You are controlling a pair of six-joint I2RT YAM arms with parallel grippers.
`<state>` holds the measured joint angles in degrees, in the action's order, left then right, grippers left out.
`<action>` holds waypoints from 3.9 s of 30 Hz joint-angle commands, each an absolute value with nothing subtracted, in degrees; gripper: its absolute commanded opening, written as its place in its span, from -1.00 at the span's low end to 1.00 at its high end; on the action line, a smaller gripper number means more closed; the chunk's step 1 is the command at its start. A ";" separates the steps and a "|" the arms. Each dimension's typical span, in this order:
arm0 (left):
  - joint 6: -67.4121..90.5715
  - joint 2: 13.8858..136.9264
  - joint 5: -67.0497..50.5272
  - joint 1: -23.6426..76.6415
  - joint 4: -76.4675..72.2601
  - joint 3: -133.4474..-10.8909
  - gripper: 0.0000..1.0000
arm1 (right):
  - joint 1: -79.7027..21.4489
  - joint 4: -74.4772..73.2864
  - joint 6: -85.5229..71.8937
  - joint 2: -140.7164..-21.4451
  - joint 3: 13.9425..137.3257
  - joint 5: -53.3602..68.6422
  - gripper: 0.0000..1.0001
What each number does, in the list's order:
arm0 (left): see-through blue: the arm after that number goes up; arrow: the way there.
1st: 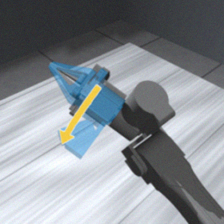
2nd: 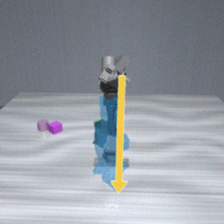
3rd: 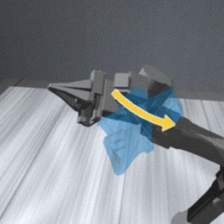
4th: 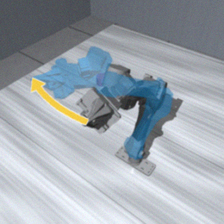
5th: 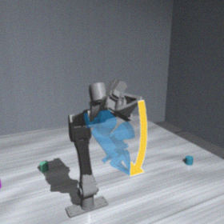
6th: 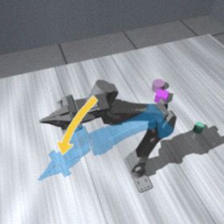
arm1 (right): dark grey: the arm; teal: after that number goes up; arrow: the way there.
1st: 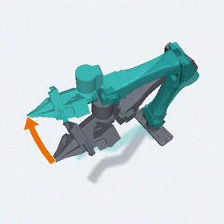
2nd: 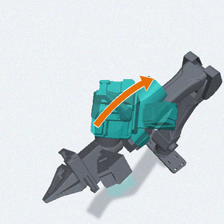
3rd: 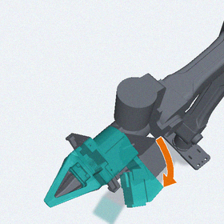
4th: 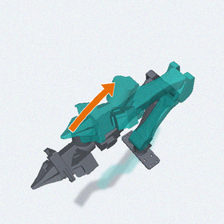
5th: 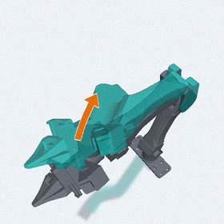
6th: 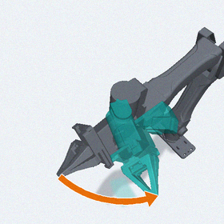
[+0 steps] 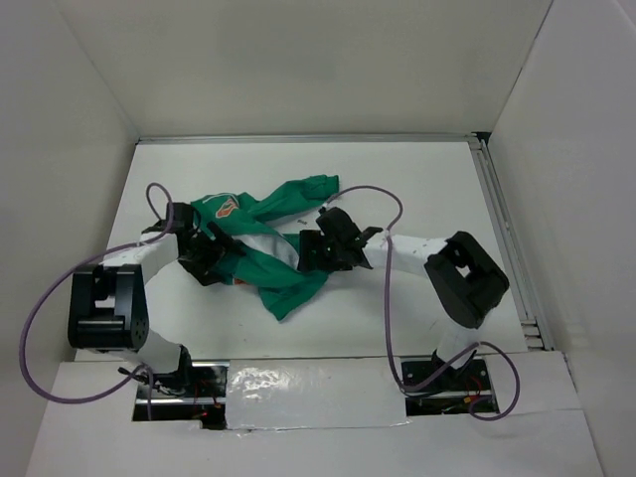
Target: Zip up the jacket
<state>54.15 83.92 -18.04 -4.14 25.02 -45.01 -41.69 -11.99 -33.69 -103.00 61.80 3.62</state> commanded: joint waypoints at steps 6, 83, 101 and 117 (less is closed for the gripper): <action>47.74 99.13 -19.25 11.15 15.82 -60.35 0.99 | -46.57 -5.89 -43.49 -87.66 41.59 0.97 0.98; 41.48 83.28 -0.94 30.26 37.18 -96.89 -0.96 | -37.62 -39.70 -37.65 -61.37 75.67 -33.03 -0.97; 35.07 100.57 -21.80 17.66 30.23 -90.10 0.99 | -23.13 -27.15 -31.99 -71.29 57.68 -8.25 0.99; 34.10 106.06 -36.12 35.08 18.28 -68.20 0.87 | -7.22 -24.88 -36.47 -62.14 38.06 2.54 0.99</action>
<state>34.50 102.00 -32.47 38.13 20.36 -67.85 -9.41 -27.83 -35.66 -64.49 39.24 -1.56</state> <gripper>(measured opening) 0.949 0.994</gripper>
